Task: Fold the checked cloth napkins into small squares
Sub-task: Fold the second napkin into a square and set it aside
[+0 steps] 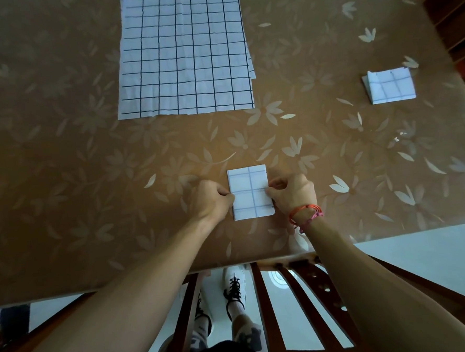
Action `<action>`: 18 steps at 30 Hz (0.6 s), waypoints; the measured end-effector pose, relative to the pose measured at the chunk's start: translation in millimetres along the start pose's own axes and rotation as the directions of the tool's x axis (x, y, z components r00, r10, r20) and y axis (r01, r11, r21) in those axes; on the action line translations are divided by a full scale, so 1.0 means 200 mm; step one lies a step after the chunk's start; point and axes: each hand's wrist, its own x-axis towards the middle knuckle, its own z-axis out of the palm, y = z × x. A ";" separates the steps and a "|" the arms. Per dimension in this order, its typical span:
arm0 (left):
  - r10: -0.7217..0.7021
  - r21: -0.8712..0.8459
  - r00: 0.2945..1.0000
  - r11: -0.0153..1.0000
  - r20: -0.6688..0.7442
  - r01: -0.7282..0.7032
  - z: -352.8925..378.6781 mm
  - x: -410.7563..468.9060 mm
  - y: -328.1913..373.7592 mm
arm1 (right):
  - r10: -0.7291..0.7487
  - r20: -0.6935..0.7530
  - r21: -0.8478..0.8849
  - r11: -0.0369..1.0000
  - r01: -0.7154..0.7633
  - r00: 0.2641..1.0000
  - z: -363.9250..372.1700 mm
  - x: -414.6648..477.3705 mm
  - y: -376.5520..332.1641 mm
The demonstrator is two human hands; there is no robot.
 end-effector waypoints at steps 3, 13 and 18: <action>0.014 -0.001 1.000 1.000 -0.009 -0.014 0.01 0.01 -0.01 | 0.011 -0.002 0.015 1.000 -0.011 1.000 -0.01 0.00 -0.01; 0.030 0.004 0.999 1.000 -0.018 -0.030 0.01 0.00 -0.01 | -0.002 -0.004 -0.009 1.000 0.002 1.000 -0.02 -0.02 -0.02; 0.028 -0.009 0.999 1.000 -0.026 -0.028 0.01 0.00 -0.01 | 0.010 0.007 0.009 1.000 -0.010 1.000 -0.01 -0.02 -0.02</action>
